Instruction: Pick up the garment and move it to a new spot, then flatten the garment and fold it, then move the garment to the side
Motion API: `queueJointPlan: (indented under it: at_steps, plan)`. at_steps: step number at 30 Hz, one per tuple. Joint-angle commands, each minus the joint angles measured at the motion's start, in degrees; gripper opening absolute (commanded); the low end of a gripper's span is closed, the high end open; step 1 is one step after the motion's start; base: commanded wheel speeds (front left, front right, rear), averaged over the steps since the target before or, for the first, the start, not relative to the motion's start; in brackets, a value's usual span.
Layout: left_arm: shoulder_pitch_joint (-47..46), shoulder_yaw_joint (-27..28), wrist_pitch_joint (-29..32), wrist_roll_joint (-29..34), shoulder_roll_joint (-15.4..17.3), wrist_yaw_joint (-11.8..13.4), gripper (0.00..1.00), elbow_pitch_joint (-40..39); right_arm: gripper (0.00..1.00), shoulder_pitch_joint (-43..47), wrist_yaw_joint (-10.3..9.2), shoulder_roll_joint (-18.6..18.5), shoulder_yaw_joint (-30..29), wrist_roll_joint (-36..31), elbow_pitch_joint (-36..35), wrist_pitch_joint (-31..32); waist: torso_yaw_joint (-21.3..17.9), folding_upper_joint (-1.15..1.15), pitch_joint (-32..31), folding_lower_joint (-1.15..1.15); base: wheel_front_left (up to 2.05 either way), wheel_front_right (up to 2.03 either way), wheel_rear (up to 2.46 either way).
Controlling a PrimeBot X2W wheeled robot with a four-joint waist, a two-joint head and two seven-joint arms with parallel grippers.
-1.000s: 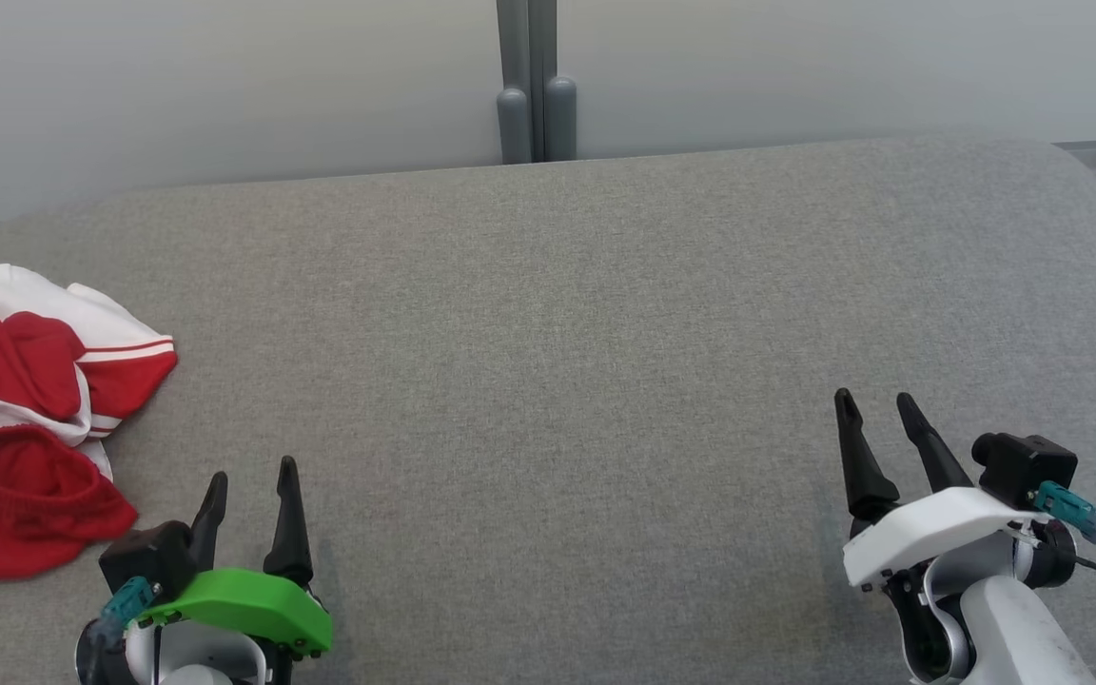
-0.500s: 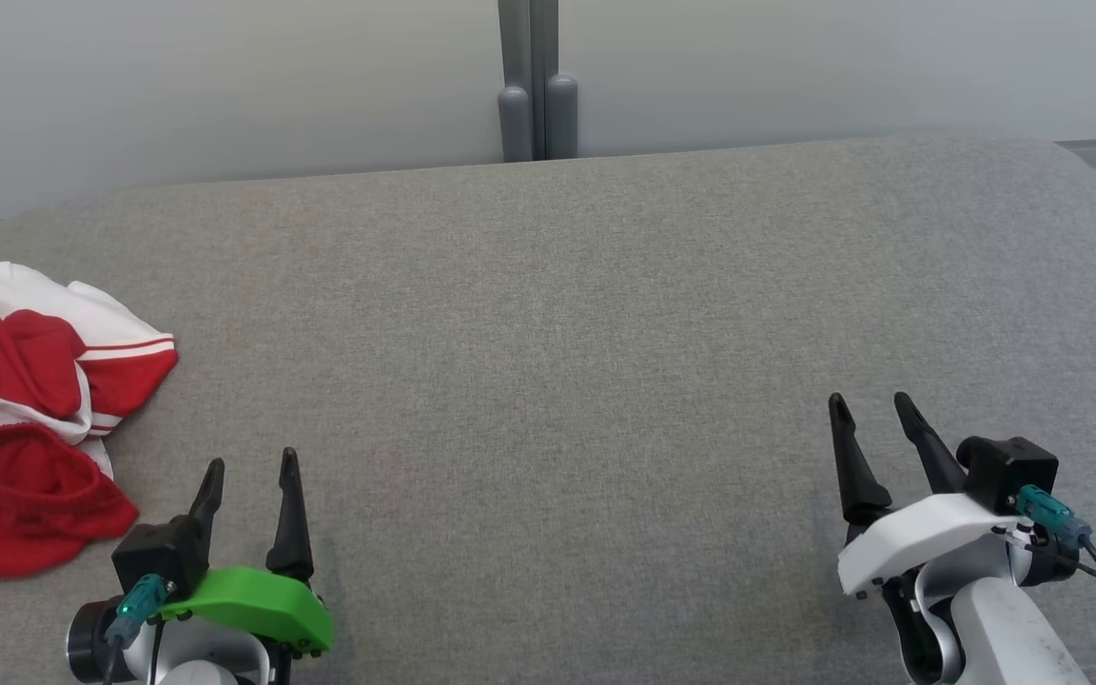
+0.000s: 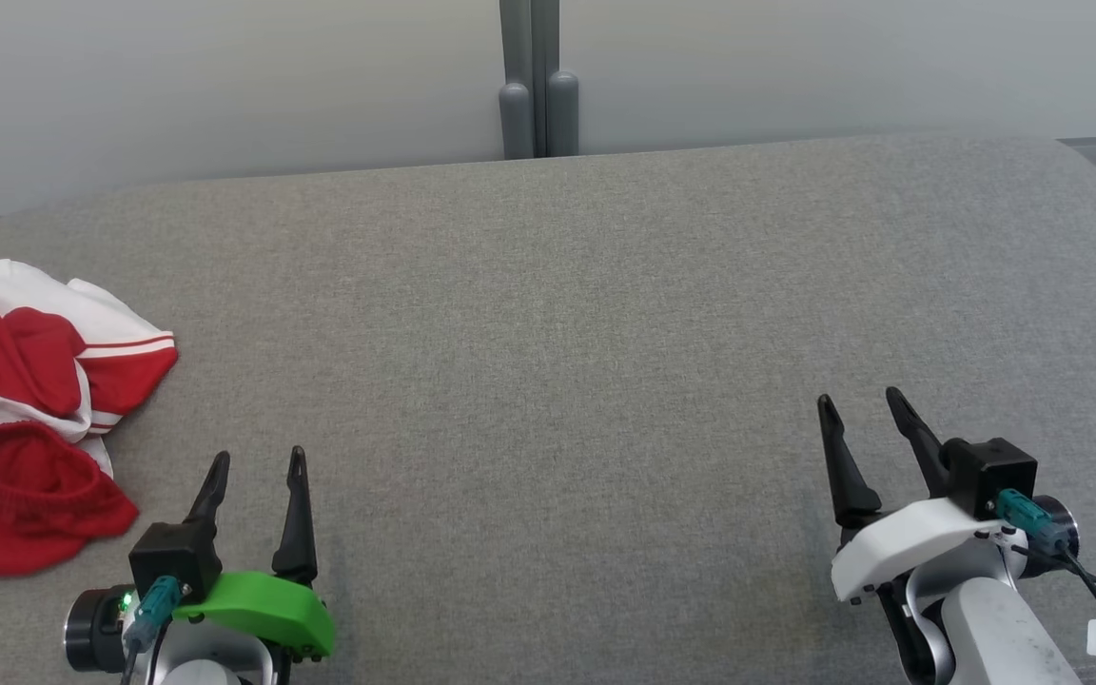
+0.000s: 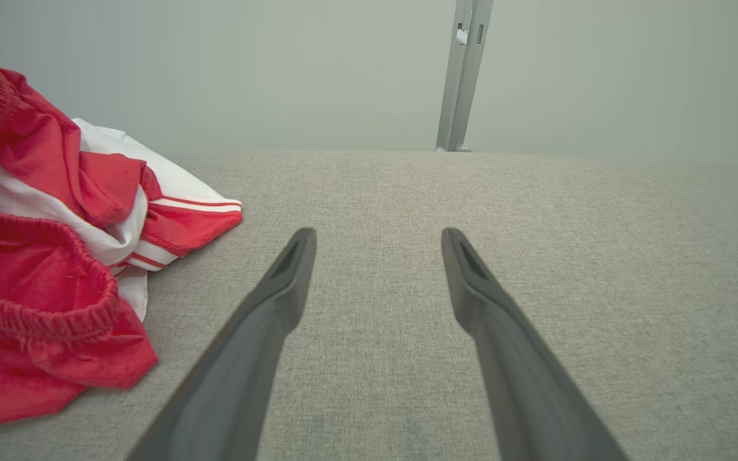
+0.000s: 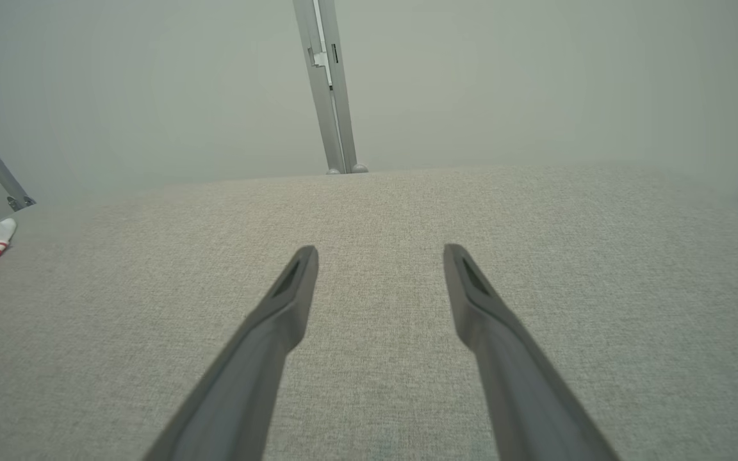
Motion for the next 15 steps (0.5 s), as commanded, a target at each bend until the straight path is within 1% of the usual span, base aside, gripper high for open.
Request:
queueJointPlan:
  at_steps: [1, 5, 10, 15]
  plan:
    - [-0.8, 0.1, -0.6, 1.4, 0.1, -0.2, 1.0, -0.1, 1.0, -0.5, 0.0, -0.1, -0.1, -1.7, 0.0, -0.5, 0.0, 0.0, 0.0, 0.0, 0.0, 0.0, 0.0]
    - [-0.8, 0.1, -1.1, 2.9, 0.1, -0.3, 1.0, -0.2, 1.0, -0.5, 0.0, -0.1, -0.3, -3.7, 0.0, -1.0, 0.1, 0.0, 0.1, 0.0, 0.0, 0.0, 0.0]
    - [-0.3, 0.0, -1.6, 4.6, 0.1, 0.2, 1.0, 0.2, 1.0, -0.3, 0.0, 0.0, -0.3, -6.2, 0.0, -1.5, 0.4, 0.0, 0.2, 0.0, 0.0, 0.0, 0.0]
    - [-0.5, 0.4, -1.5, 4.0, 0.1, 1.0, 1.0, 0.9, 1.0, -0.2, 0.0, 0.1, -0.8, -7.2, 0.3, -1.4, 1.8, 0.0, 0.4, 0.0, 0.0, 0.0, 0.0]
